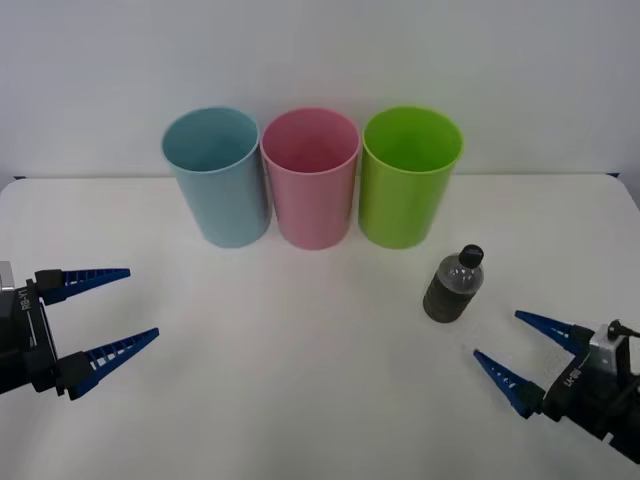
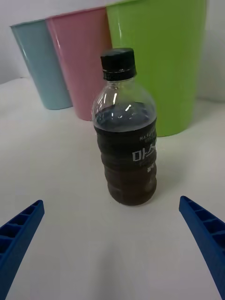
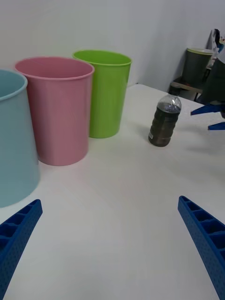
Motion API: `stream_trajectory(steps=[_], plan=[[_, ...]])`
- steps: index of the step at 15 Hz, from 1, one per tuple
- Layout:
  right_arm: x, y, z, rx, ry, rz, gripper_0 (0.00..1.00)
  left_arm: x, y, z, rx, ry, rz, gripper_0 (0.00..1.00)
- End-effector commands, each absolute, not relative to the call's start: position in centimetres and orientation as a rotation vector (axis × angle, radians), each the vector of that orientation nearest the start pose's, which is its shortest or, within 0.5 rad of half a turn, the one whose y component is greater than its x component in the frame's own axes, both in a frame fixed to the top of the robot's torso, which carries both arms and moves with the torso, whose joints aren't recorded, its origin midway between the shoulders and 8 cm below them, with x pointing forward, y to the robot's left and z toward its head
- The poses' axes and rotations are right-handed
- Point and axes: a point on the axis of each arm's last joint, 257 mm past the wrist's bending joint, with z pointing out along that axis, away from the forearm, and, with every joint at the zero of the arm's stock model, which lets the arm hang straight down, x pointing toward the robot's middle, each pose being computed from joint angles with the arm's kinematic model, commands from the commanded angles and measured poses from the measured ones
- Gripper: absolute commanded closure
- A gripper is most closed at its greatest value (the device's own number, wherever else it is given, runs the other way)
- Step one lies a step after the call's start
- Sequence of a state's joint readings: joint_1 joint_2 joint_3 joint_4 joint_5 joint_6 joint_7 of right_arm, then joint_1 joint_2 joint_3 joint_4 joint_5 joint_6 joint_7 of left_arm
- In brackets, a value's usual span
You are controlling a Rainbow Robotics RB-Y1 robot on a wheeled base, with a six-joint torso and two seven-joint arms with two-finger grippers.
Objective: Grasp the object on the table and drop it into the matching bin: aluminum can to the light blue bin, PET bottle to the pink bin.
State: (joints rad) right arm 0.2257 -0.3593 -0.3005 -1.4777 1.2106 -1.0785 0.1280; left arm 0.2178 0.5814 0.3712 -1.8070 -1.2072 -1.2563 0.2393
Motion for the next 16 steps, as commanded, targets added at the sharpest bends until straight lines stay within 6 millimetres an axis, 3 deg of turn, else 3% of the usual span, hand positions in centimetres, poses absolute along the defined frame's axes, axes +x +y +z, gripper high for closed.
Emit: stream_trajectory(steps=[1, 16], plan=[[40.3, -26.7, -29.3, -0.567, 1.621, 0.5, 0.0, 36.0, 25.3, -16.6, 0.866, 1.587, -0.664, 0.0], [47.4, -20.9, -30.5, -0.515, 1.641, 0.45, 0.0, 36.0, 25.3, -16.6, 0.866, 1.587, -0.664, 0.0]])
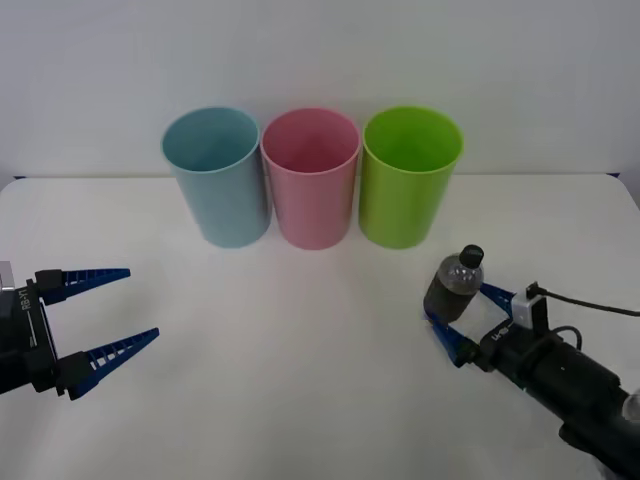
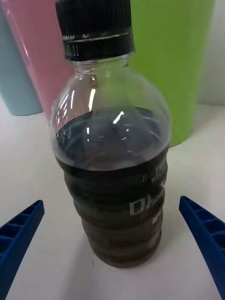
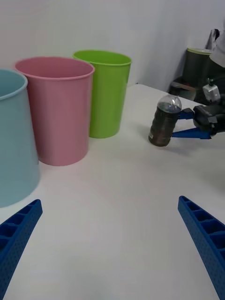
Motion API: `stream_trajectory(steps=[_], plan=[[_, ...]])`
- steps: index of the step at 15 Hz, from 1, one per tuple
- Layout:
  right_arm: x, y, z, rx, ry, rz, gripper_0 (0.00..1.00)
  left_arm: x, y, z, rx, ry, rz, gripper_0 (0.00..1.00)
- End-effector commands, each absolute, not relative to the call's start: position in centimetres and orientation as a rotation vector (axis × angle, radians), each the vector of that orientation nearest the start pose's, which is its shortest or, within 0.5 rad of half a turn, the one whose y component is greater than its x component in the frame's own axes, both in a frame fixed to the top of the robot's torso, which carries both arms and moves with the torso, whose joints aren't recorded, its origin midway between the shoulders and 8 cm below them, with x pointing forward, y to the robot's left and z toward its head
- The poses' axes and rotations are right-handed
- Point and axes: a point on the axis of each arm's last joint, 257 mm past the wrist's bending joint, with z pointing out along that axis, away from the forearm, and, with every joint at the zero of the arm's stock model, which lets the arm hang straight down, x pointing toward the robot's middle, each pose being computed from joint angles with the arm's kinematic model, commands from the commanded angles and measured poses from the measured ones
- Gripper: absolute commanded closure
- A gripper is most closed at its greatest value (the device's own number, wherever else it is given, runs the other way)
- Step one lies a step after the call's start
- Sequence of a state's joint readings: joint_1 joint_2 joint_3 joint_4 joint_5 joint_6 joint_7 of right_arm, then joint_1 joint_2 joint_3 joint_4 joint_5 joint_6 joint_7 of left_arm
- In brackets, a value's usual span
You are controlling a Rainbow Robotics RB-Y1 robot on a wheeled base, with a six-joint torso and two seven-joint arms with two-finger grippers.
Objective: Grasp the object on the table and drop it into the matching bin: aluminum can to the light blue bin, PET bottle to the pink bin.
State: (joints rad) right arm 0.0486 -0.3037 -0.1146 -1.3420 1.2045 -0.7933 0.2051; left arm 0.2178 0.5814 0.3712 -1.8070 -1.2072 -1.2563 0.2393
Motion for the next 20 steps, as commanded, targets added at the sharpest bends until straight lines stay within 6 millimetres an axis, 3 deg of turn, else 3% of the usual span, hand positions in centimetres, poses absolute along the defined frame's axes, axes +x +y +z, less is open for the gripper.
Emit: stream_trajectory(steps=[1, 12, 13, 14, 15, 20], plan=[[47.8, -20.6, -30.7, -0.52, 1.642, 0.454, 0.0, 36.0, 25.3, -16.6, 0.866, 1.587, -0.664, 0.0], [49.6, -18.8, -29.9, -0.534, 1.62, 0.436, 0.0, 36.0, 25.3, -16.6, 0.866, 1.587, -0.664, 0.0], [49.7, -18.9, -29.6, -0.53, 1.613, 0.436, 0.33, 36.0, 25.3, -16.6, 0.866, 1.587, -0.664, 0.0], [49.7, -19.2, -29.5, -0.529, 1.609, 0.426, 0.95, 36.0, 25.3, -16.6, 0.866, 1.587, -0.664, 0.0], [49.8, -19.5, -29.3, -0.527, 1.603, 0.419, 1.0, 36.0, 25.3, -16.6, 0.866, 1.587, -0.664, 0.0], [49.7, -19.9, -29.1, -0.534, 1.587, 0.401, 1.0, 36.0, 25.3, -16.6, 0.866, 1.587, -0.664, 0.0]])
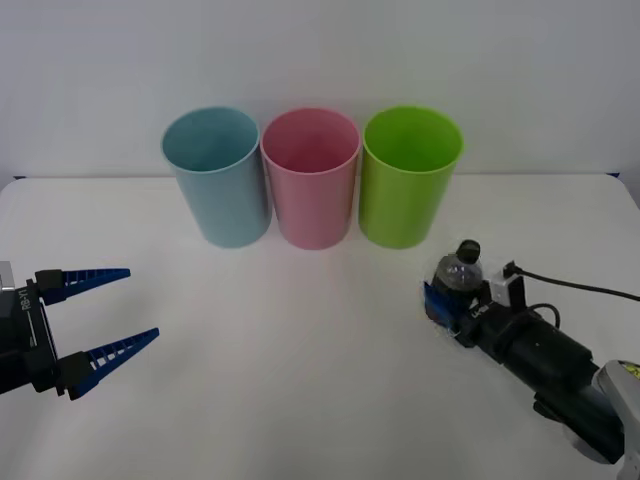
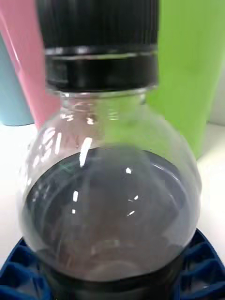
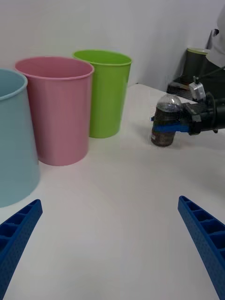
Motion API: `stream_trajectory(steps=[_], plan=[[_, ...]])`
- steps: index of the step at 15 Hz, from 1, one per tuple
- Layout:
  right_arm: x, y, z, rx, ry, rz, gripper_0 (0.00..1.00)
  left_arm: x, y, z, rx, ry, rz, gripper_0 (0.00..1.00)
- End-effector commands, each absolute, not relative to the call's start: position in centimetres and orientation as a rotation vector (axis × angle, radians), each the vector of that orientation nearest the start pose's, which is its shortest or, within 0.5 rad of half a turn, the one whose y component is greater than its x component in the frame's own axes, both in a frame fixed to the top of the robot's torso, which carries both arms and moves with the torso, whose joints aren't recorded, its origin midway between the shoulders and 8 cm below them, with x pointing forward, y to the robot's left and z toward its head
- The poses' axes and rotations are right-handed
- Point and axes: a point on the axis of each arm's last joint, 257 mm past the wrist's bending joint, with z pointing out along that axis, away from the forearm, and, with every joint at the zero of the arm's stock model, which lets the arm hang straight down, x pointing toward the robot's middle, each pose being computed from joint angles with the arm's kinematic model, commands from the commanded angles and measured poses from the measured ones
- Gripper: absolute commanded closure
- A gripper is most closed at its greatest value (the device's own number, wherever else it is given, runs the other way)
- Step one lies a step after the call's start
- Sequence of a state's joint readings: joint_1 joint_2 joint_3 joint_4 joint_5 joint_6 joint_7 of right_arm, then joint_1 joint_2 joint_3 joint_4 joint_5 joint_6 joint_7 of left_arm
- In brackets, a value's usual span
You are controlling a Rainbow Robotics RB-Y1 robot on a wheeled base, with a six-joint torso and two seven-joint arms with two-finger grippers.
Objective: Grasp the object on the table and drop it into the matching bin: aluminum can to the light blue bin, PET bottle to the pink bin.
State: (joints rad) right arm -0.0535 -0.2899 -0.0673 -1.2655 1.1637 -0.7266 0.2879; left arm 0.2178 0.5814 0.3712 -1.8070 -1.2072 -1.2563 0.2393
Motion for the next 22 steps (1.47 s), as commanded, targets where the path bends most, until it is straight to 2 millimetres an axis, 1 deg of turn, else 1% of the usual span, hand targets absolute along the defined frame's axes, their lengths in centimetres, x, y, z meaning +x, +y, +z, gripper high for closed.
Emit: stream_trajectory(steps=[1, 5, 7, 8, 10, 12, 14, 15, 16, 17, 19, 20, 22], plan=[[49.7, -19.9, -29.0, -0.538, 1.582, 0.403, 1.0, 36.0, 25.3, -16.6, 0.866, 1.587, -0.664, 0.0], [49.6, -19.5, -28.7, -0.551, 1.567, 0.407, 1.0, 36.0, 25.3, -16.6, 0.866, 1.587, -0.664, 0.0], [49.2, -18.5, -27.9, -0.566, 1.538, 0.441, 1.0, 36.0, 25.3, -16.6, 0.866, 1.587, -0.664, 0.0], [49.1, -18.1, -26.8, -0.581, 1.511, 0.453, 1.0, 36.0, 25.3, -16.6, 0.866, 1.587, -0.664, 0.0], [48.3, -17.3, -23.2, -0.615, 1.424, 0.5, 1.0, 36.0, 25.3, -16.6, 0.866, 1.587, -0.664, 0.0], [47.3, -16.9, -19.5, -0.653, 1.346, 0.5, 1.0, 36.0, 25.3, -16.6, 0.866, 1.587, -0.664, 0.0], [45.7, -16.4, -17.2, -0.676, 1.298, 0.51, 1.0, 36.0, 25.3, -16.6, 0.866, 1.587, -0.664, 0.0], [44.4, -15.9, -15.8, -0.666, 1.287, 0.546, 1.0, 36.0, 25.3, -16.6, 0.866, 1.587, -0.664, 0.0], [43.6, -15.6, -15.0, -0.671, 1.275, 0.557, 1.0, 36.0, 25.3, -16.6, 0.866, 1.587, -0.664, 0.0], [42.3, -15.1, -13.6, -0.68, 1.263, 0.567, 1.0, 36.0, 25.3, -16.6, 0.866, 1.587, -0.664, 0.0], [40.5, -14.2, -11.0, -0.697, 1.239, 0.577, 1.0, 36.0, 25.3, -16.6, 0.866, 1.587, -0.664, 0.0], [40.1, -14.0, -9.6, -0.7, 1.229, 0.575, 1.0, 36.0, 25.3, -16.6, 0.866, 1.587, -0.664, 0.0], [39.9, -13.6, -7.3, -0.691, 1.218, 0.568, 1.0, 36.0, 25.3, -16.6, 0.866, 1.587, -0.664, 0.0]])
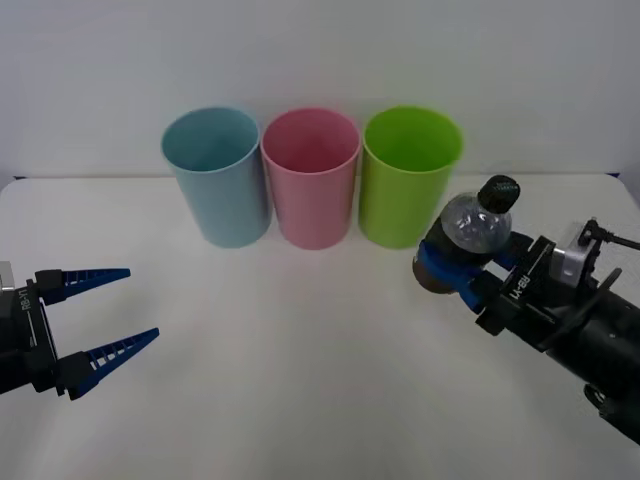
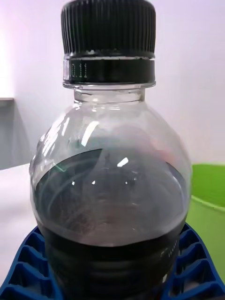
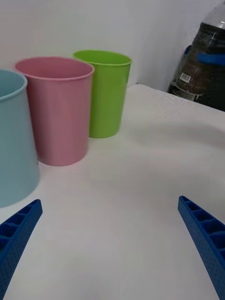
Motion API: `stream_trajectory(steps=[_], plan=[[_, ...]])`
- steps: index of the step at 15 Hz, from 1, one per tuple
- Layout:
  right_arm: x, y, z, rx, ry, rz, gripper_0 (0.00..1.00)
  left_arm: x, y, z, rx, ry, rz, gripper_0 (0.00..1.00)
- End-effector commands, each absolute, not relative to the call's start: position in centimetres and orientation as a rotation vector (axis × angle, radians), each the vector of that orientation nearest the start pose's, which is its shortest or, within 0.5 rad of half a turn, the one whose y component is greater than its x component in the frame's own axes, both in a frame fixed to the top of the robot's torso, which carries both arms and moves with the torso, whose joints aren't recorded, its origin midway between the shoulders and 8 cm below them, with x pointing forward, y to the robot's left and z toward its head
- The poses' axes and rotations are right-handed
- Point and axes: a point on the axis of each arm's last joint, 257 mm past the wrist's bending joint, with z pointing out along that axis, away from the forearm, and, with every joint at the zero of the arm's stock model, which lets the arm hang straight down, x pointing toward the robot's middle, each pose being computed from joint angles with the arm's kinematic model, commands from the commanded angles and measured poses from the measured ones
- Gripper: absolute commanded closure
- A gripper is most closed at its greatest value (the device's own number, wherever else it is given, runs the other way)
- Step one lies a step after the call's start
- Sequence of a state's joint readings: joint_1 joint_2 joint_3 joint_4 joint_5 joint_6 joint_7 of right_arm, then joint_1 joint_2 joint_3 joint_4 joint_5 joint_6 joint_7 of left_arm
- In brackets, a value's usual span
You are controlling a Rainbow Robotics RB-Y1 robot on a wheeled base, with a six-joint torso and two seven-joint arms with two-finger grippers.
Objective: Grasp the object on the table and drop it into the matching bin: aluminum can to the light blue bin, PET bottle to the pink bin.
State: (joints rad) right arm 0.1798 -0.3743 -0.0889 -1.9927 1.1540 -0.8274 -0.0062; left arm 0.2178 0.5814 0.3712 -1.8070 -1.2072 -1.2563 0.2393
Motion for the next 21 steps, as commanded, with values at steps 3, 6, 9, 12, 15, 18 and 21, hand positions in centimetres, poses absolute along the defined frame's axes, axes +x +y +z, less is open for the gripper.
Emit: stream_trajectory(steps=[3, 6, 9, 12, 15, 18, 21], plan=[[40.7, -12.5, -3.8, -0.663, 1.197, 0.601, 1.0, 36.0, 25.3, -16.6, 0.866, 1.587, -0.664, 0.0], [42.3, -10.5, -1.6, -0.622, 1.183, 0.63, 1.0, 36.0, 25.3, -16.6, 0.866, 1.587, -0.664, 0.0], [44.7, -8.5, -0.5, -0.585, 1.182, 0.64, 1.0, 36.0, 25.3, -16.6, 0.866, 1.587, -0.664, 0.0], [48.2, -6.9, 0.2, -0.567, 1.175, 0.645, 1.0, 36.0, 25.3, -16.6, 0.866, 1.587, -0.664, 0.0], [51.6, -5.0, 0.5, -0.552, 1.183, 0.641, 1.0, 36.0, 25.3, -16.6, 0.866, 1.587, -0.664, 0.0], [55.2, -2.5, 1.1, -0.543, 1.197, 0.647, 1.0, 36.0, 25.3, -16.6, 0.866, 1.587, -0.664, 0.0], [58.2, -0.6, 0.9, -0.526, 1.229, 0.633, 1.0, 36.0, 25.3, -16.6, 0.866, 1.587, -0.664, 0.0]])
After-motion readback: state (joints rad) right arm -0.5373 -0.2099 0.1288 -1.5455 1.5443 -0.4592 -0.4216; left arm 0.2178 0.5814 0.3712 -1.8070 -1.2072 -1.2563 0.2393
